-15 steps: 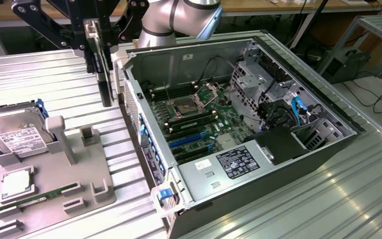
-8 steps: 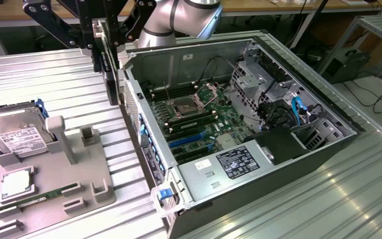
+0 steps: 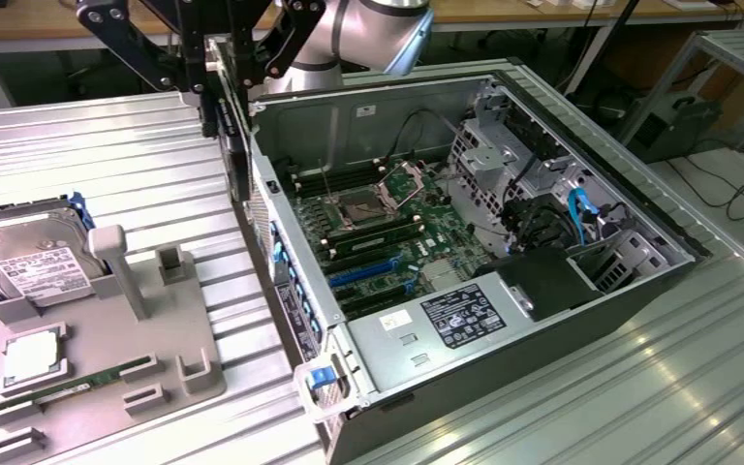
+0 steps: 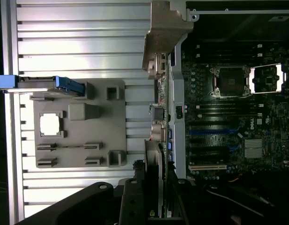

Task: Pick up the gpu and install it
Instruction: 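Pick up the gpu and move the gpu toward the slot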

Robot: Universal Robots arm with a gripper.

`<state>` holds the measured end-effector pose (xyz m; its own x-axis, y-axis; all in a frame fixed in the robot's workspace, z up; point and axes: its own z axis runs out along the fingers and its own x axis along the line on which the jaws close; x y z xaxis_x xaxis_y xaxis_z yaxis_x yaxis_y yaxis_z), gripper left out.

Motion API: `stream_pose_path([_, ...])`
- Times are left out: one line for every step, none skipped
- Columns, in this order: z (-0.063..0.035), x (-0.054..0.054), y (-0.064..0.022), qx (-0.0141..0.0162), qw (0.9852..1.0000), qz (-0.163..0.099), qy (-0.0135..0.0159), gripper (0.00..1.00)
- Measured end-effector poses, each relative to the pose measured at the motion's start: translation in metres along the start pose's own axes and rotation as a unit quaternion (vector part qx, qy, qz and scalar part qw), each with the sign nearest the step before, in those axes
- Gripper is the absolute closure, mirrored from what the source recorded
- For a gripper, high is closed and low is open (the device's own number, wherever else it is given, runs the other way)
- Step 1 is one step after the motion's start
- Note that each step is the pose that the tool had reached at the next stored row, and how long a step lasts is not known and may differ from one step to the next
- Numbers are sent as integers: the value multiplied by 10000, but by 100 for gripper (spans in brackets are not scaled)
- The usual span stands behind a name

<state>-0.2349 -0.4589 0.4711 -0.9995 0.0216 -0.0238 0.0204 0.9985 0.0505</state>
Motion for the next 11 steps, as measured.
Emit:
stream_pose_path([0, -14, 0, 0, 10000, 0, 0, 73])
stream_pose_path([1, -32, 1, 0, 10000, 0, 0, 73])
stream_pose_path([1, -48, 1, 0, 10000, 0, 0, 73])
stream_pose_path([2, -67, 1, 0, 10000, 0, 0, 73])
stream_pose_path([2, -81, 2, 0, 10000, 0, 0, 73])
stream_pose_path([2, -100, 2, 0, 10000, 0, 0, 73])
stream_pose_path([3, -118, 2, 0, 10000, 0, 0, 73])
stream_pose_path([4, -143, 3, 0, 10000, 0, 0, 73])
stream_pose_path([4, -155, 3, 0, 10000, 0, 0, 73])
stream_pose_path([4, -175, 4, 0, 10000, 0, 0, 73])
stream_pose_path([4, -188, 4, 0, 10000, 0, 0, 73])
